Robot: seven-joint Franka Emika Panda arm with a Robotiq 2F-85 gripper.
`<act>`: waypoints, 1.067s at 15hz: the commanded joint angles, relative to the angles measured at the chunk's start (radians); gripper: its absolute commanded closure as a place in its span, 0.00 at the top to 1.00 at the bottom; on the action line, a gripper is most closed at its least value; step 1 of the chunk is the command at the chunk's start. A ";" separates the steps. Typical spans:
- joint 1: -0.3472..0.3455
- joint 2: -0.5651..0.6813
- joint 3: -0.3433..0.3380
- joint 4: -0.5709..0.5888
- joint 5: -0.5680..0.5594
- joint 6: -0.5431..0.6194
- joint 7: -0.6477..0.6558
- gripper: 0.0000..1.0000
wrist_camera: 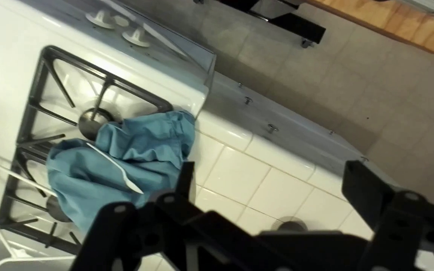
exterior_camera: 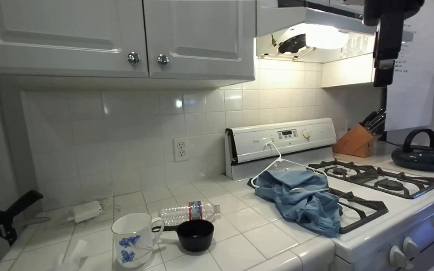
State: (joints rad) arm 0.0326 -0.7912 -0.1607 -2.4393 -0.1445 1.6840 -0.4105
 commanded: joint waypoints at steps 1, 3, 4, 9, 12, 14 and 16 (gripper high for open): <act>0.060 -0.003 0.089 -0.046 0.116 0.068 0.132 1.00; 0.094 0.014 0.163 -0.084 0.184 0.166 0.235 1.00; 0.105 0.030 0.196 -0.087 0.206 0.211 0.276 1.00; 0.138 0.069 0.278 -0.094 0.203 0.283 0.344 1.00; 0.134 0.069 0.266 -0.093 0.203 0.283 0.340 1.00; 0.132 0.065 0.261 -0.093 0.204 0.282 0.338 1.00; 0.132 0.065 0.261 -0.093 0.204 0.282 0.338 1.00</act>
State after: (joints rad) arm 0.1640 -0.7273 0.1010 -2.5353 0.0599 1.9693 -0.0731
